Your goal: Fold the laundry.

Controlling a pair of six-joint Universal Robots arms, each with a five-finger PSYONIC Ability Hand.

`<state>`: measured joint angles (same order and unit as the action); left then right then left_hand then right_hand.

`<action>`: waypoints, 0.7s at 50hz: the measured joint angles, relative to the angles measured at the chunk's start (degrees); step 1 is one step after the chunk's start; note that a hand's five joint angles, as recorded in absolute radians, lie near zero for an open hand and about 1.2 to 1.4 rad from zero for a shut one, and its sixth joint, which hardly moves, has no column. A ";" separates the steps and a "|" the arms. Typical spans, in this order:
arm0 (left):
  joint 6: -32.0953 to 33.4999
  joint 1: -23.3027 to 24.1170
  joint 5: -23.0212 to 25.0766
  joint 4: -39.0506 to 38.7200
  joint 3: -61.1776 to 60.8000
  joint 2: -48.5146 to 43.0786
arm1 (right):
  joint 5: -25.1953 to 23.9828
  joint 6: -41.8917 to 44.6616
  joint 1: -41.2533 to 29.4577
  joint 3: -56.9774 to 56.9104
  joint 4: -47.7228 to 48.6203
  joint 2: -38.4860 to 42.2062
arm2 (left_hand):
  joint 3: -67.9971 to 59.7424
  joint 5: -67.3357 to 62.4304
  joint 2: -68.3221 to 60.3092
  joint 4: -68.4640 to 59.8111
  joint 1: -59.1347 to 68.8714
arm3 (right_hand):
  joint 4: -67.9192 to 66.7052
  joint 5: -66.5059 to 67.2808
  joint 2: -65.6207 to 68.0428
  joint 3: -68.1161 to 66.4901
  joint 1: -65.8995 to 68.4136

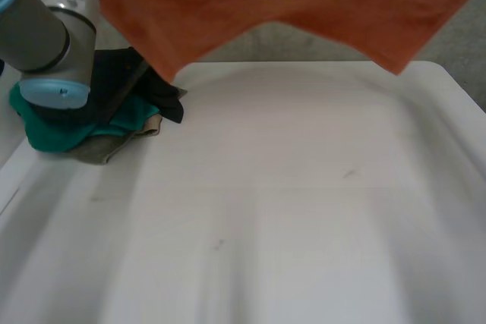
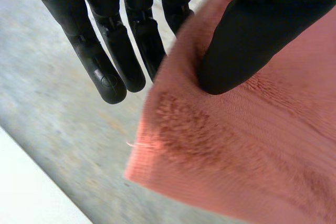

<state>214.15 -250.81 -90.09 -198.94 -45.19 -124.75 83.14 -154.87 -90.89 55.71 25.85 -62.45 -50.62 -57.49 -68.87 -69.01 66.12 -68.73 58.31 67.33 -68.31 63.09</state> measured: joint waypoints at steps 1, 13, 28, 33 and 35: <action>-0.04 0.00 0.06 0.11 -0.27 0.00 | -0.06 0.14 -0.03 0.16 -0.21 0.09 | 0.00 0.00 0.00 0.00 0.00 | 0.00 0.01 0.00 0.00 0.00; 0.65 1.34 3.72 0.73 -17.05 -1.26 | -2.35 8.96 -1.10 9.12 -12.08 4.59 | 0.00 0.00 0.00 0.00 0.00 | 0.00 0.00 0.00 0.00 0.00; 7.27 4.33 3.53 12.99 -48.61 11.19 | -5.60 23.04 5.92 26.31 -32.57 -2.34 | 0.00 0.00 0.00 0.00 0.00 | 0.00 0.01 0.00 0.00 0.00; 15.40 5.18 2.55 25.41 -58.83 19.98 | -8.25 37.44 14.10 34.79 -47.24 -11.26 | 0.00 0.00 0.00 0.00 0.00 | 0.00 0.01 0.00 0.00 0.00; 17.90 5.10 2.38 29.88 -60.64 21.97 | -9.26 41.93 16.02 36.50 -49.85 -12.90 | 0.00 0.00 0.00 0.00 0.00 | 0.00 0.00 0.00 0.00 0.00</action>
<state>232.06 -245.71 -87.71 -169.05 -105.83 -102.78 73.88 -112.94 -74.88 92.21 -24.00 -75.35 -50.63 -57.49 -68.87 -69.02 66.12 -68.74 58.31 67.33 -68.32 63.09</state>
